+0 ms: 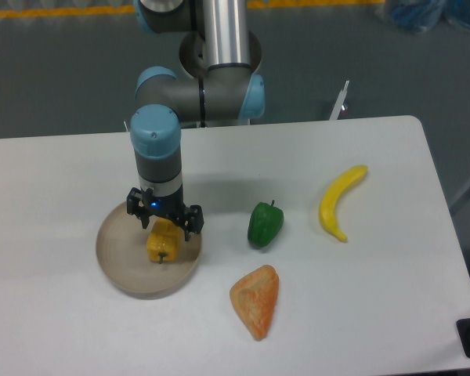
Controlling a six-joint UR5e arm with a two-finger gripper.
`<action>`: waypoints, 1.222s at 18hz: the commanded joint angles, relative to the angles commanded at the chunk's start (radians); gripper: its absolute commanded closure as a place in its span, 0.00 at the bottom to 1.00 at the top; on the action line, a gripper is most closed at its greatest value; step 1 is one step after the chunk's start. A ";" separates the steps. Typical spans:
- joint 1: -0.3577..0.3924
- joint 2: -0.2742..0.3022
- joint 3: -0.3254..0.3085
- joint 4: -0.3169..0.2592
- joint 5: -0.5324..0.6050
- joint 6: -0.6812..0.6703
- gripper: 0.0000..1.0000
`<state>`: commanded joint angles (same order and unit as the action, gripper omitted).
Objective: Pick up the yellow pepper from the plate
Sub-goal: 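Close the gripper around the yellow pepper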
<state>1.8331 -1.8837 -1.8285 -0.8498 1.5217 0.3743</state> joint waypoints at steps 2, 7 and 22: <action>0.000 -0.003 0.002 0.000 0.002 0.000 0.00; 0.000 -0.012 0.003 0.002 0.014 0.000 0.27; -0.002 0.032 0.018 -0.002 0.015 0.012 0.60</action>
<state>1.8316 -1.8517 -1.8101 -0.8514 1.5370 0.3865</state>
